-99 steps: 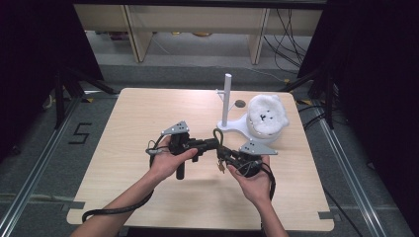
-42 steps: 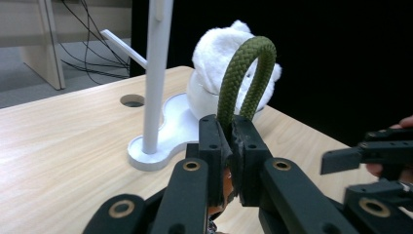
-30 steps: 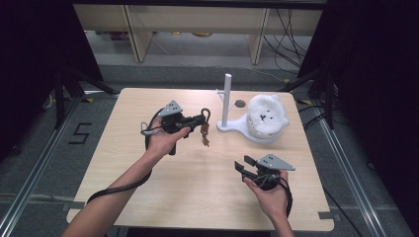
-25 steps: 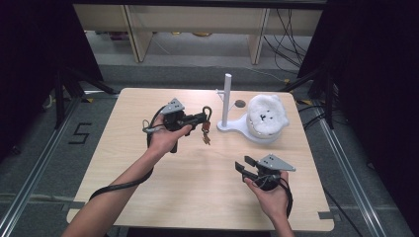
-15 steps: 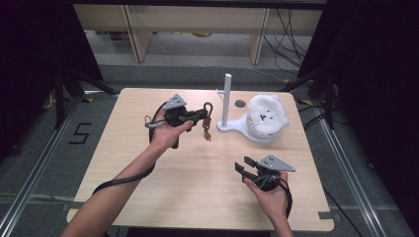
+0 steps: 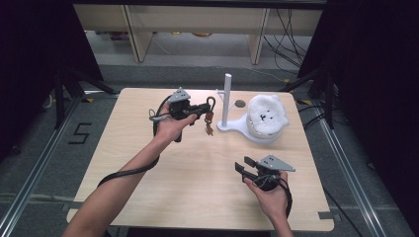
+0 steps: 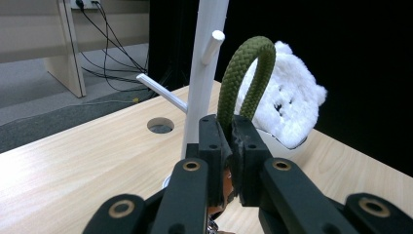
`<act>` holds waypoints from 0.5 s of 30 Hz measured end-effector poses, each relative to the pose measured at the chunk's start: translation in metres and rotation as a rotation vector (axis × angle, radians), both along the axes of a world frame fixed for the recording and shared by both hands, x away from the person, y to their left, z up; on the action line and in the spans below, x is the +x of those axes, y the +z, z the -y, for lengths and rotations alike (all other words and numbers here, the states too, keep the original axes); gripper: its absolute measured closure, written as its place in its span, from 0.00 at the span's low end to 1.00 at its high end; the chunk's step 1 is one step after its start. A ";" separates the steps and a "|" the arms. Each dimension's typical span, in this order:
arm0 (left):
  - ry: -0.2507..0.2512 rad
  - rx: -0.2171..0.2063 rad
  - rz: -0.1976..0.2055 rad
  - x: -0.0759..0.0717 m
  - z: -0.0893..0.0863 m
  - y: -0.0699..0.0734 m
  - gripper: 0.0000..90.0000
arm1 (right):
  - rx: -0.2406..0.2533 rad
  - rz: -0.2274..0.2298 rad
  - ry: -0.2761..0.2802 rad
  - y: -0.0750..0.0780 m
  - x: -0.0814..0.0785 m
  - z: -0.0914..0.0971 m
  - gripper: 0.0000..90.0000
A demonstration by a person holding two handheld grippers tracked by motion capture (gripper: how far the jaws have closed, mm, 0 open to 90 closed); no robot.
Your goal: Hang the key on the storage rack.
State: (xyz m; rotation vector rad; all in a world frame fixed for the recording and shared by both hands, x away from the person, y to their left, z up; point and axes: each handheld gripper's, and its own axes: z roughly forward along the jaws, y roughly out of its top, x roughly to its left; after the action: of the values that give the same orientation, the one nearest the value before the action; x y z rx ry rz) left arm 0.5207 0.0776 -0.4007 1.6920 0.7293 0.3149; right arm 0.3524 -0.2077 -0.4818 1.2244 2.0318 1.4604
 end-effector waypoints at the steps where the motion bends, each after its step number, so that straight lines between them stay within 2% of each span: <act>1: 0.000 -0.002 -0.001 0.001 0.001 0.001 0.93 | -0.001 0.001 -0.001 0.000 0.000 0.000 0.59; 5: -0.001 0.003 -0.001 0.006 0.004 0.003 0.93 | 0.001 0.023 -0.003 -0.001 0.002 0.001 0.59; 12: 0.001 -0.002 -0.014 0.015 0.009 0.008 0.93 | 0.014 0.001 -0.010 -0.001 0.000 0.000 0.59; 13: 0.001 0.001 -0.020 0.017 0.011 0.009 0.93 | -0.001 0.025 0.003 -0.001 0.002 0.002 0.59; 14: 0.001 0.001 -0.020 0.017 0.011 0.009 0.93 | -0.001 0.025 0.003 -0.001 0.002 0.002 0.59; 15: 0.001 0.000 -0.022 0.018 0.011 0.009 0.93 | -0.022 0.032 -0.004 -0.001 0.002 0.003 0.59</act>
State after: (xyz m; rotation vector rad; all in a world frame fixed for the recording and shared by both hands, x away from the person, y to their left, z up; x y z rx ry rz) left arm 0.5388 0.0662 -0.3920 1.6979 0.7462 0.2977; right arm 0.3545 -0.2109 -0.4824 1.1884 2.0172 1.4431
